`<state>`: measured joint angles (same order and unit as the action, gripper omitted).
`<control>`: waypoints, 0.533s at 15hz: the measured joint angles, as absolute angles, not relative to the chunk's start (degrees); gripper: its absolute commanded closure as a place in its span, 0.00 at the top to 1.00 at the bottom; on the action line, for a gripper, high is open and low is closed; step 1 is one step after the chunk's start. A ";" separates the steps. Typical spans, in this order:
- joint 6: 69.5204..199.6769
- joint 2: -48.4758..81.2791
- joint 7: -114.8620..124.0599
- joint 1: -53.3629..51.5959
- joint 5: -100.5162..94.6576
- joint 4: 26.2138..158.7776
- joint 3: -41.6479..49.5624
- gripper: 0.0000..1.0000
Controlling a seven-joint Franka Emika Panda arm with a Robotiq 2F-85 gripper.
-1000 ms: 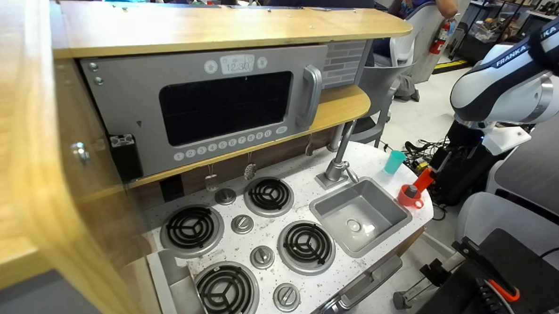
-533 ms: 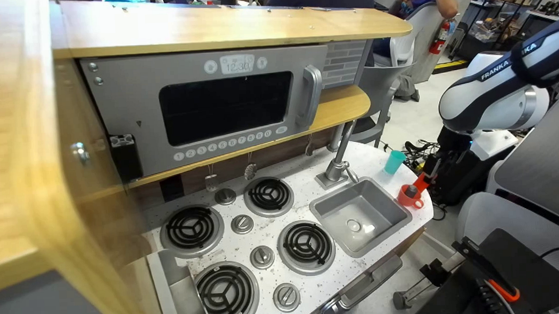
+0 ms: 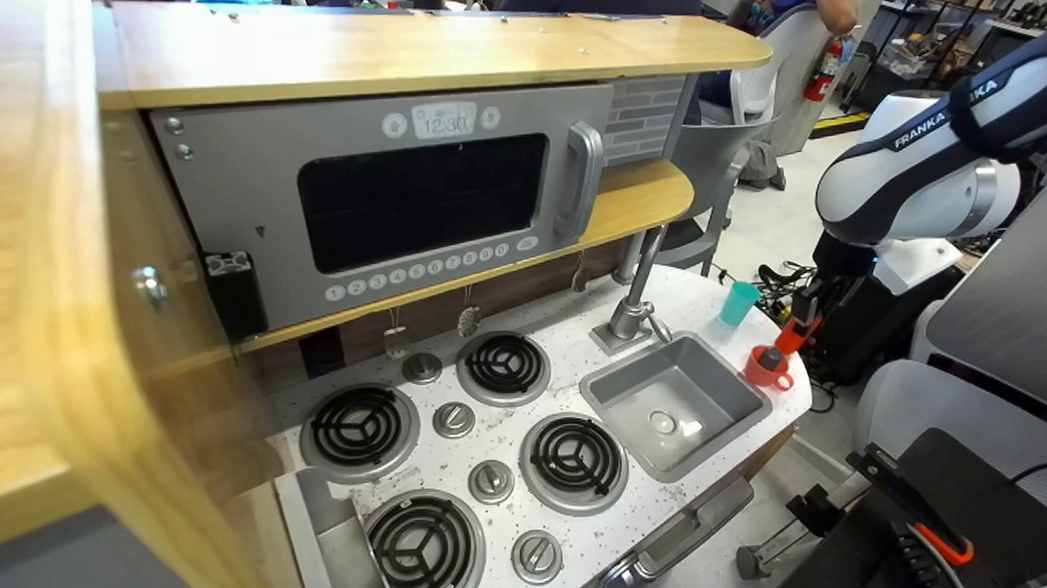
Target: Place the sauce bottle inside the light blue cup
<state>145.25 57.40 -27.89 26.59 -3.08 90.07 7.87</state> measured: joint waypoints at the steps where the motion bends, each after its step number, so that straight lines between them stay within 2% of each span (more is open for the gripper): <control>1: 145.22 56.92 -27.89 26.62 -3.07 90.11 7.84 0.13; 8: 140.81 47.09 -27.89 26.94 -1.02 92.02 4.82 0.13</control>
<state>140.81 47.09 -27.89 26.94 -1.02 92.02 4.82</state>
